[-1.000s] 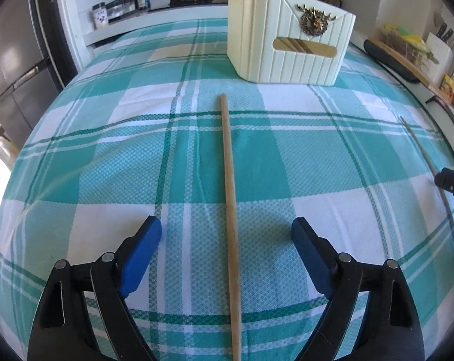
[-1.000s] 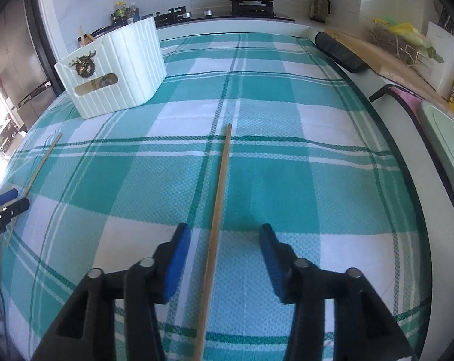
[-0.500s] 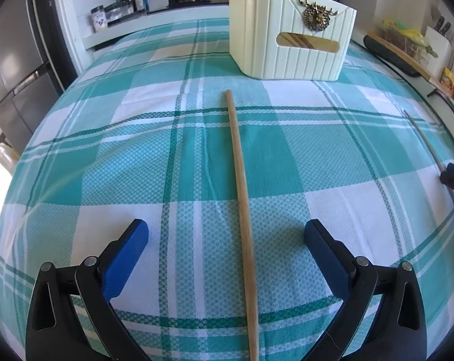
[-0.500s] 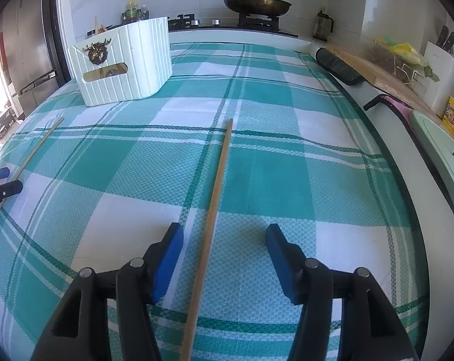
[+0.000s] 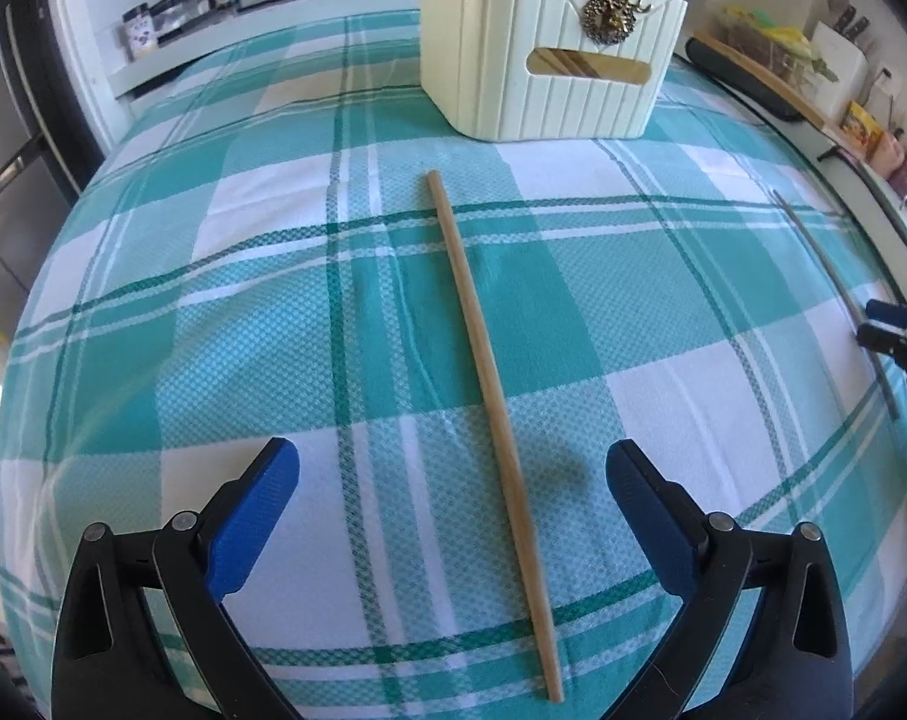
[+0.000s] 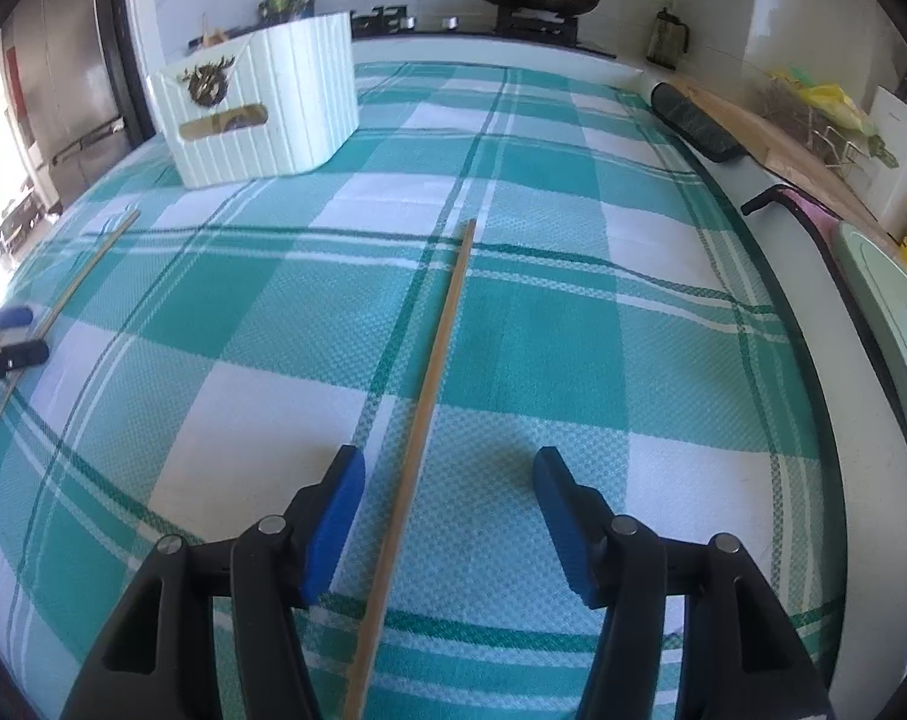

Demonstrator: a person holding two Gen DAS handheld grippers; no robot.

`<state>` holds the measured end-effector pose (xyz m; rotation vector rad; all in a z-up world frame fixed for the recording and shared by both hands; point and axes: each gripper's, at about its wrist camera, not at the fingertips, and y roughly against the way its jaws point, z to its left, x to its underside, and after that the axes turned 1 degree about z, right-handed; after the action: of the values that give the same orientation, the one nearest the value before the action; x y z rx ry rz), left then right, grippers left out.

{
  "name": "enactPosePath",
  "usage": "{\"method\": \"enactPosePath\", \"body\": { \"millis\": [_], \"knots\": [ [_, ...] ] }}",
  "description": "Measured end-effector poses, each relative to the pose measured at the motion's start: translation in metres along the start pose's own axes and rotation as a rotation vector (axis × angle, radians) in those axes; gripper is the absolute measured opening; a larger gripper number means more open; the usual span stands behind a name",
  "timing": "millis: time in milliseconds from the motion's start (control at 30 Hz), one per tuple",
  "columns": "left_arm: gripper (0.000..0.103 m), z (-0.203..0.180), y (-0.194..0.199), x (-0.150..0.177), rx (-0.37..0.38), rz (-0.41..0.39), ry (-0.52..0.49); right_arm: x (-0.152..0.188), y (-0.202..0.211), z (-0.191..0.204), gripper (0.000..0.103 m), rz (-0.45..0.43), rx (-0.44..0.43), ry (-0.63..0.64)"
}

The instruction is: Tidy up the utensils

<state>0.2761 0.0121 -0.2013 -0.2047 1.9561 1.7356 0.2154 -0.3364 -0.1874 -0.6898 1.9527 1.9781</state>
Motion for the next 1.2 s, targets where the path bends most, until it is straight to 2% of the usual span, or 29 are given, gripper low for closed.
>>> {"method": "enactPosePath", "body": {
  "millis": [67, 133, 167, 233, 333, 433, 467, 500, 533, 567, 667, 767, 967, 1100, 1200],
  "knots": [
    [0.101, 0.007, -0.004, -0.012, 0.011, 0.015, -0.006, -0.004, -0.001, -0.005, 0.06, 0.059, -0.022, 0.004],
    [0.094, 0.009, -0.014, -0.027, 0.008, 0.046, -0.022, -0.012, -0.006, -0.009, 0.06, 0.099, -0.022, 0.008],
    [0.085, 0.008, -0.019, -0.033, 0.003, 0.063, -0.031, -0.017, -0.009, -0.009, 0.06, 0.108, -0.014, 0.014],
    [0.084, 0.003, -0.027, -0.046, -0.027, 0.075, -0.062, -0.032, -0.018, -0.008, 0.06, 0.116, -0.01, 0.029],
    [0.08, -0.003, -0.037, -0.064, -0.02, 0.093, -0.081, -0.055, -0.033, -0.009, 0.059, 0.112, -0.017, 0.015],
    [0.074, -0.007, -0.045, -0.078, -0.022, 0.106, -0.08, -0.081, -0.048, -0.012, 0.046, 0.107, -0.017, -0.021],
    [0.061, -0.006, -0.045, -0.082, -0.022, 0.104, -0.073, -0.09, -0.054, -0.012, 0.036, 0.107, -0.008, -0.031],
    [0.039, -0.006, -0.045, -0.084, -0.023, 0.098, -0.067, -0.098, -0.058, -0.013, 0.018, 0.104, -0.005, -0.039],
    [0.028, -0.006, -0.044, -0.086, -0.019, 0.094, -0.066, -0.104, -0.061, -0.013, 0.01, 0.11, -0.009, -0.055],
    [0.009, -0.006, -0.044, -0.087, -0.015, 0.095, -0.063, -0.11, -0.065, -0.015, 0.006, 0.119, -0.015, -0.079],
    [0.005, -0.003, -0.035, -0.086, -0.007, 0.063, -0.041, -0.118, -0.066, -0.016, 0.006, 0.11, -0.037, -0.115],
    [0.005, 0.001, 0.0, -0.083, 0.028, -0.029, -0.009, -0.119, -0.039, -0.016, 0.006, 0.023, -0.078, -0.152],
    [0.005, 0.003, 0.099, -0.07, 0.085, -0.23, -0.011, -0.113, 0.061, -0.004, 0.006, -0.192, -0.129, -0.109],
    [0.005, 0.01, 0.144, -0.061, 0.104, -0.328, -0.007, -0.1, 0.13, 0.003, 0.006, -0.315, -0.137, -0.081],
    [0.005, 0.012, 0.166, -0.056, 0.119, -0.378, 0.008, -0.096, 0.166, 0.006, 0.006, -0.388, -0.129, -0.072]
  ]
}}
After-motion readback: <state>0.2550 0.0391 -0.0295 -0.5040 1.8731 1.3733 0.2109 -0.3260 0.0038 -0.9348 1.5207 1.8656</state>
